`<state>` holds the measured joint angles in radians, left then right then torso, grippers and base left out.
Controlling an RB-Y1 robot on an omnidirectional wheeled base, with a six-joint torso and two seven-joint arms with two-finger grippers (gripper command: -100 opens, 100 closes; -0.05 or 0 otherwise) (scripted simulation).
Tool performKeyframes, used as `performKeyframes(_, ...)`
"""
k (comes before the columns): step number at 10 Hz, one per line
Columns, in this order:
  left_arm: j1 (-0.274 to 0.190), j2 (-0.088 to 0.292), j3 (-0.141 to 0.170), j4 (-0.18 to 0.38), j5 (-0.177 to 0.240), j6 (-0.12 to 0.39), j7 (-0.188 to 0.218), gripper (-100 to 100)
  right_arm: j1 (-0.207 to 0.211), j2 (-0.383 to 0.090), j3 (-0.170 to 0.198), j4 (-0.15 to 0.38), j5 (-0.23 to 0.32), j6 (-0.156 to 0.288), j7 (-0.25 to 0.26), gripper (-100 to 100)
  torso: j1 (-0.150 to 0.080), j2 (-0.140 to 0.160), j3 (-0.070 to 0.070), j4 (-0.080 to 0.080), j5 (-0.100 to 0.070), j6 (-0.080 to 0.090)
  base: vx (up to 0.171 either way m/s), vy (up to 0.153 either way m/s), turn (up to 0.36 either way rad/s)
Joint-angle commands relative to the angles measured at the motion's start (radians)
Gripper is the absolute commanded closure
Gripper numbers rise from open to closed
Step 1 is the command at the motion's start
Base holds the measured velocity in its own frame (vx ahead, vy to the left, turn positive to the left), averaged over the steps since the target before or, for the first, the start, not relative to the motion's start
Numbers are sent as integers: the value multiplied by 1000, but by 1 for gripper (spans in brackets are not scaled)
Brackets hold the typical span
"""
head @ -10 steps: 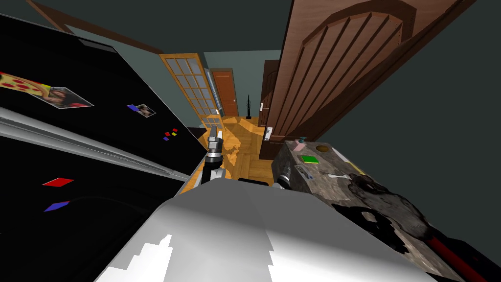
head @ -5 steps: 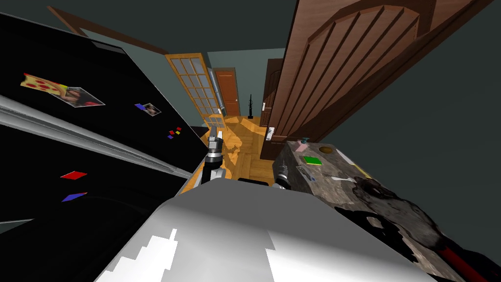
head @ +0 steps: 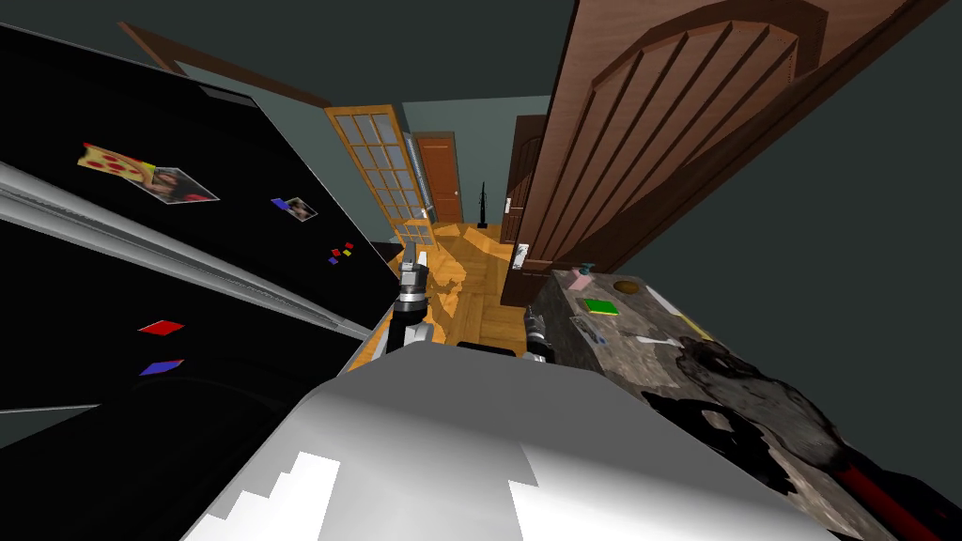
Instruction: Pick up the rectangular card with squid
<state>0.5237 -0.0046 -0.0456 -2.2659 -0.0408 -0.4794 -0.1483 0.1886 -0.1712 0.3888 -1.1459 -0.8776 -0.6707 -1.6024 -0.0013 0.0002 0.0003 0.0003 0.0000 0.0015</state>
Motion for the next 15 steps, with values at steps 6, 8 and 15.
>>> performKeyframes(6,0,0,0,0,0,0,0,0,-77,-44,50,113,149,136,177,-100,3,6,3,1,1,0,-39,19,68)
performKeyframes(8,0,0,0,0,0,0,0,0,-77,-44,50,113,210,197,243,-100,0,2,1,0,0,0,-1,-3,-5)
performKeyframes(15,0,0,0,0,0,0,0,0,-78,-37,52,131,262,239,358,-100,0,-5,-3,-1,0,0,28,-1,12)
